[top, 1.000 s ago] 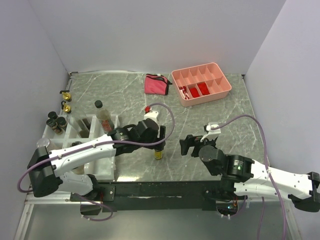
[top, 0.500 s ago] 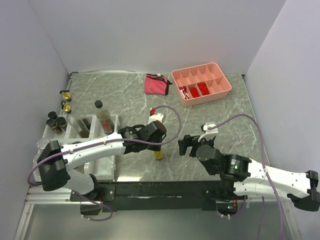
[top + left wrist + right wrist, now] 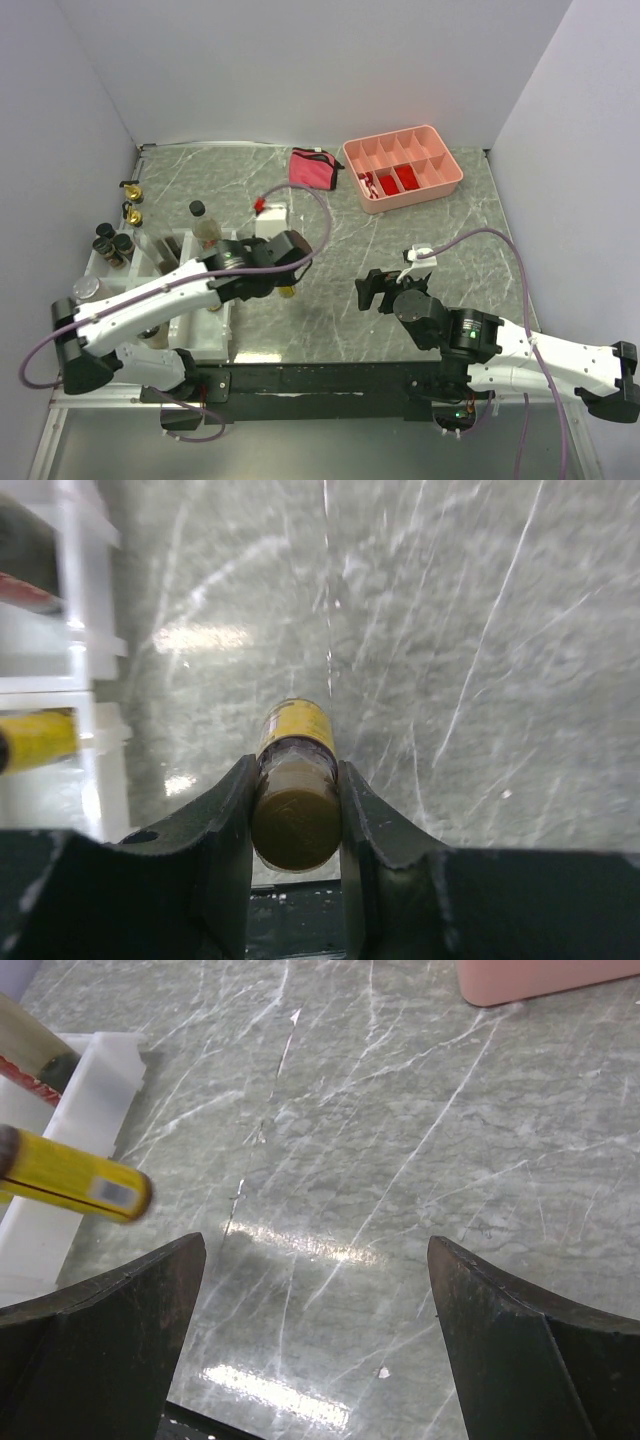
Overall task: Organize the condiment bottles
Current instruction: Pick up the bottle from the center of the board, then place at the center of the board.
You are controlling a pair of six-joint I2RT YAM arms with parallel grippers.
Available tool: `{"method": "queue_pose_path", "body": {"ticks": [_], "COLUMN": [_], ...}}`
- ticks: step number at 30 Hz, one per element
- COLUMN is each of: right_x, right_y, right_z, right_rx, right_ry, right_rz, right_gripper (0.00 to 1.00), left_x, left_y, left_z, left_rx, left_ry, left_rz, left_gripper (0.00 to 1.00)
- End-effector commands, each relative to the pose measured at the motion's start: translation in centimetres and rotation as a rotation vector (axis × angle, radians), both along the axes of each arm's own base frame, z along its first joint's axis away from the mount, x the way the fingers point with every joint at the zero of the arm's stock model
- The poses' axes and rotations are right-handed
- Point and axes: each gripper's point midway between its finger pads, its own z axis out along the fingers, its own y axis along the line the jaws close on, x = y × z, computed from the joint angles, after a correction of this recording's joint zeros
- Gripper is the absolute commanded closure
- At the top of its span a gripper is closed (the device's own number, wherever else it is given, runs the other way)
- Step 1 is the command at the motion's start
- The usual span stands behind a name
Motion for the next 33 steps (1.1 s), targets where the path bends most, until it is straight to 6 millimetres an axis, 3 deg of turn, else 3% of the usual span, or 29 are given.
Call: {"method": "queue_pose_path", "body": {"ticks": [1,4,12,20,25,33], "right_x": [0.4,0.4,0.5,0.2,0.3,0.4], "right_y": [-0.2,-0.4,0.2,-0.6,-1.2,-1.2], "right_z": [0.6,0.7,1.0,0.6,1.0,1.1], "right_rx": [0.029,0.029,0.029,0.042,0.036,0.033], "right_ry": [-0.019,-0.022,-0.022,-0.021,-0.036,-0.041], "right_rz": [-0.027,-0.031,-0.02,-0.027,-0.041,-0.046], "right_gripper": [0.0,0.0,0.0,0.0,0.0,0.0], "left_x": [0.0,-1.0,-2.5,-2.4,-2.3,-2.7], "left_y": [4.2,7.3,8.4,11.2,14.3,15.6], "left_z": [4.7,4.1,1.5,2.7,1.5,1.6], "left_rx": [0.018,0.11,0.101,0.035,0.058,0.042], "left_ry": [-0.093,-0.061,0.01,-0.016,0.01,0.02], "left_rz": [0.108,0.199,0.23,0.293,0.375,0.388], "left_gripper": [0.99,0.99,0.99,0.99,0.99,0.99]}}
